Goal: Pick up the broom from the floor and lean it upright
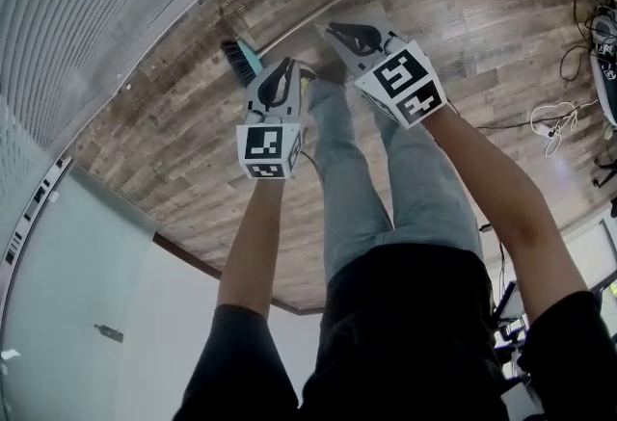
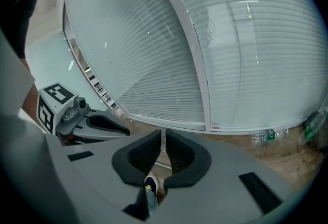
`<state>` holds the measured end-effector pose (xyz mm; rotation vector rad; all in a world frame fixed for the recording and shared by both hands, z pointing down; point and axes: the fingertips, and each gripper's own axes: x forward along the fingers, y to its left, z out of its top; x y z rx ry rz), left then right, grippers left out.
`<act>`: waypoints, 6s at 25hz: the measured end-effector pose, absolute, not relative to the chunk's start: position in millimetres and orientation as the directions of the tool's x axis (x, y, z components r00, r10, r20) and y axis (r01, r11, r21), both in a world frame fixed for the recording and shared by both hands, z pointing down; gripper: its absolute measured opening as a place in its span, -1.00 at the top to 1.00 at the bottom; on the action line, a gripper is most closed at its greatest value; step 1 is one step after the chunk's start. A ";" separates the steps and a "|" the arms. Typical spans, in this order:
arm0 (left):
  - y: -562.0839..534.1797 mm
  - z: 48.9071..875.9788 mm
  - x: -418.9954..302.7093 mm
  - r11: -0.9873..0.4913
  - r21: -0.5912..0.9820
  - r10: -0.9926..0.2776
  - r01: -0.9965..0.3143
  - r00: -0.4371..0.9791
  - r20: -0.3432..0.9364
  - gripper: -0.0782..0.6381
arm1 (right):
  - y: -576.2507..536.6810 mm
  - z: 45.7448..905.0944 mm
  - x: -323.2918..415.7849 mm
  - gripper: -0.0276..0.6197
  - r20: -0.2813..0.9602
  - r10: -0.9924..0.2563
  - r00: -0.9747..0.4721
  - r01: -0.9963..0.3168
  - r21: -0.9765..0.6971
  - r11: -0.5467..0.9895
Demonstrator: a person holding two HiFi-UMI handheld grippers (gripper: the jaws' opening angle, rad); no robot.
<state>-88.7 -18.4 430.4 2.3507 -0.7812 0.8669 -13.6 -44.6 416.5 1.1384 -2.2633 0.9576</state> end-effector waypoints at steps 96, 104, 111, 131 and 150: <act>21.8 977.6 -82.6 -0.946 0.115 0.037 -0.303 0.253 0.967 0.53 | -23.4 965.5 50.4 0.58 0.965 -0.252 -0.075 -0.560 -0.250 -0.790; -16.0 886.4 -93.8 -0.917 0.116 -0.033 -0.382 0.362 0.932 0.54 | -77.2 852.5 29.6 0.62 0.891 -0.436 -0.124 -0.607 -0.416 -0.677; -45.5 796.7 -115.9 -0.912 0.108 -0.098 -0.396 0.465 0.880 0.54 | -108.7 741.9 -0.5 0.65 0.792 -0.578 -0.198 -0.628 -0.555 -0.545; -113.5 597.0 -144.1 -0.735 0.147 -0.430 -0.661 0.623 0.653 0.54 | -180.2 472.9 -117.9 0.66 0.400 -0.718 -0.569 -0.812 -0.409 0.416; -136.8 607.6 -83.7 -0.702 0.257 -0.404 -0.664 0.669 0.624 0.54 | -200.1 480.0 -73.8 0.66 0.424 -0.689 -0.587 -0.809 -0.323 0.491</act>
